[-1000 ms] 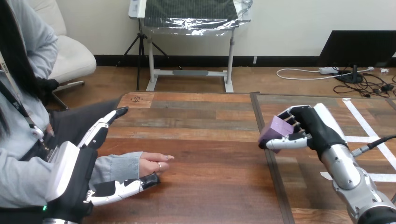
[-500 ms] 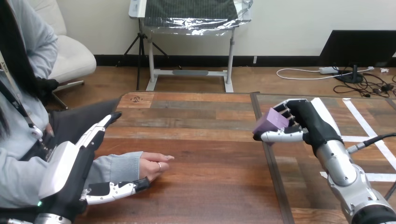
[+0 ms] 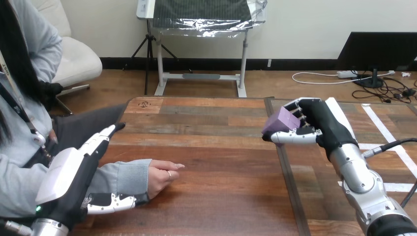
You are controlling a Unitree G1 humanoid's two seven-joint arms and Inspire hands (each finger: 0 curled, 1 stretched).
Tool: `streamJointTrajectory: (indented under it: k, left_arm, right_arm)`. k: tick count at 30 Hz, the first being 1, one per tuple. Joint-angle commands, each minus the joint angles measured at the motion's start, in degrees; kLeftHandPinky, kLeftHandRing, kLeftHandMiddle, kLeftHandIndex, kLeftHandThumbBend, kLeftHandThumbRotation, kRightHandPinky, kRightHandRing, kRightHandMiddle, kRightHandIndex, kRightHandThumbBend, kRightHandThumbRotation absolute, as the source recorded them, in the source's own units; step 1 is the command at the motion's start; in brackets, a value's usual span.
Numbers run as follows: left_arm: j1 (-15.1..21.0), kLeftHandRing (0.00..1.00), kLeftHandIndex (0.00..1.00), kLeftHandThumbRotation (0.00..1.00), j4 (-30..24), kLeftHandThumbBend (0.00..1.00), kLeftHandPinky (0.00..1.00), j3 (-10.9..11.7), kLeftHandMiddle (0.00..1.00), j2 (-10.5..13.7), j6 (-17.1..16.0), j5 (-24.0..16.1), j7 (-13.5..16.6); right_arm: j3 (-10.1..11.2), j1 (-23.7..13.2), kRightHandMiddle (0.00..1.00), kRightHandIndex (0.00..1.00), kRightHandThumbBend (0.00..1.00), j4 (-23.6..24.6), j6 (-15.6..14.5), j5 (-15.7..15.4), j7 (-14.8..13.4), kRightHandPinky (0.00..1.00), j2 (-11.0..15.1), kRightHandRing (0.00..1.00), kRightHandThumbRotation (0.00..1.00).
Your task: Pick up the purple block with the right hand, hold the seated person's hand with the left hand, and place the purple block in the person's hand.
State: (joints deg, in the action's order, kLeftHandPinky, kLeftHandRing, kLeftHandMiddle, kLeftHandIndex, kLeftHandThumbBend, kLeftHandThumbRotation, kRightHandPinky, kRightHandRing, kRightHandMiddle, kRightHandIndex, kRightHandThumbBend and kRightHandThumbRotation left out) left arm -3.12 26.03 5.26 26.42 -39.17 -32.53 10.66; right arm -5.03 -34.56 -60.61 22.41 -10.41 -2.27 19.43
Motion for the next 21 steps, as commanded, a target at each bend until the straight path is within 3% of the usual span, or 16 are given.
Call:
streamJointTrajectory:
  k: [1,21]
  left_arm:
    - [5.7,0.92,0.9,0.28,2.1,1.0,0.85,-1.6,0.9,3.3,-0.7,-1.8,2.3]
    - [10.3,0.84,0.83,0.17,7.1,1.0,0.79,-5.7,0.83,8.1,2.6,-4.4,2.3]
  right_arm:
    - [2.1,-2.7,0.44,0.52,0.81,3.5,2.1,2.1,0.5,0.33,-1.5,0.38,0.0]
    - [3.8,-1.0,0.42,0.5,0.82,6.5,3.5,5.0,2.7,0.32,-3.3,0.36,0.0]
